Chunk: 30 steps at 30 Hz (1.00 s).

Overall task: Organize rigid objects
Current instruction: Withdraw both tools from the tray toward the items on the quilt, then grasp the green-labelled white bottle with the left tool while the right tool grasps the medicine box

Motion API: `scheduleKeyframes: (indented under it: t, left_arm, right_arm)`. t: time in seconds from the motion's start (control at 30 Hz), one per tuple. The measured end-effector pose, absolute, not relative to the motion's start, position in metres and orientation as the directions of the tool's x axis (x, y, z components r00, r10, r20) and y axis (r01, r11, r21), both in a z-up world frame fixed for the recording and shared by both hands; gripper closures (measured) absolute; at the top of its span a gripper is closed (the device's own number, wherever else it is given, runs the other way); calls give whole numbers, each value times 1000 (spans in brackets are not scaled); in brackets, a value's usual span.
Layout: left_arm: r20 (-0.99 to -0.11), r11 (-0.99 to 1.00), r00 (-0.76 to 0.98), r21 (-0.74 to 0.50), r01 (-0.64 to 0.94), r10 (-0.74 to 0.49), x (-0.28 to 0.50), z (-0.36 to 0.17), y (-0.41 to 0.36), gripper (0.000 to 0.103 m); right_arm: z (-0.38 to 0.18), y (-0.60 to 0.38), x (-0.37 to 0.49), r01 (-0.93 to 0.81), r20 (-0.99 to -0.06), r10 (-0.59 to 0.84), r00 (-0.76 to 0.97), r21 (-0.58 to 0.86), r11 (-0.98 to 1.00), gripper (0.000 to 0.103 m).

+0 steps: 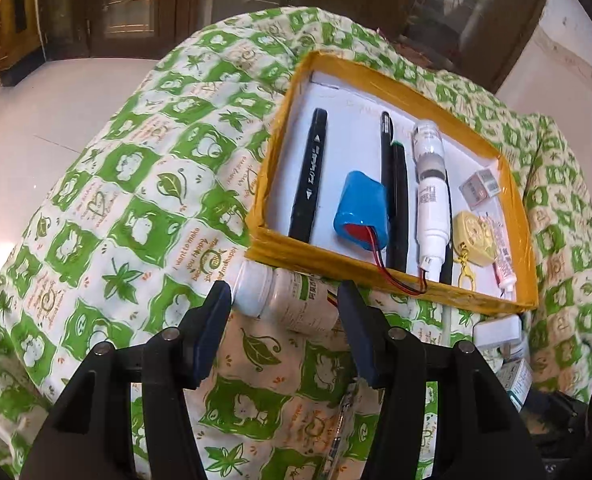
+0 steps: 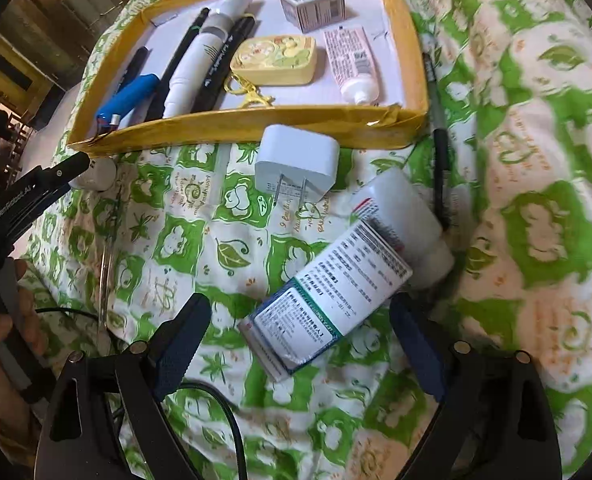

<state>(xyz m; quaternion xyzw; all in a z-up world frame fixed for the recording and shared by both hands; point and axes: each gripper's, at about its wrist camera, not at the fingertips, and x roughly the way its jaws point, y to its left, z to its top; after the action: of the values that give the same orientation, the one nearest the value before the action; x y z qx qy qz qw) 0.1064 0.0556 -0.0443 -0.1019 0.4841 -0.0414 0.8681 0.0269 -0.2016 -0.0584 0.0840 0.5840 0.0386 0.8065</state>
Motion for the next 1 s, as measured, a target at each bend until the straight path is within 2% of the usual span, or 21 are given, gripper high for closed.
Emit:
scheduleKeyframes:
  t: [0.03, 0.07, 0.2, 0.27, 0.33, 0.4, 0.53, 0.6, 0.8, 1.0]
  left_arm:
    - [-833, 976, 526, -218, -28, -171, 107, -45, 56, 49]
    - [-831, 974, 528, -223, -29, -175, 107, -44, 57, 49]
    - [-804, 963, 562, -264, -47, -193, 101, -36, 68, 49]
    - [-794, 960, 575, -274, -48, -198, 98, -31, 73, 47]
    - [-794, 966, 573, -259, -14, -205, 99, -29, 68, 39]
    - [-799, 972, 561, -229, 50, -217, 100, -28, 56, 37]
    - [-832, 972, 521, -81, 221, -188, 101, -31, 19, 35]
    - [-841, 975, 518, -44, 217, -154, 103, -35, 16, 35]
    - [-858, 990, 499, -75, 118, -124, 119, -45, 38, 32]
    - [-888, 980, 443, -39, 193, -122, 121, -60, 21, 32]
  right_arm:
    - [-61, -201, 29, 35, -937, 166, 308, 186, 982, 39]
    - [-65, -201, 32, 28, -938, 185, 294, 202, 979, 46]
    - [-61, -200, 28, -35, -890, 322, 324, 328, 944, 60]
    - [-52, -193, 24, -90, -863, 366, 348, 359, 929, 62]
    - [-42, -179, 19, -158, -850, 365, 380, 329, 931, 63]
    - [-38, -169, 15, -208, -850, 346, 397, 284, 936, 64]
    - [-43, -165, 12, -218, -859, 341, 383, 275, 937, 65]
    - [-47, -164, 12, -219, -863, 335, 379, 268, 938, 65]
    - [-52, -161, 14, -232, -884, 311, 348, 241, 943, 66]
    - [-57, -162, 18, -226, -889, 303, 343, 235, 945, 66]
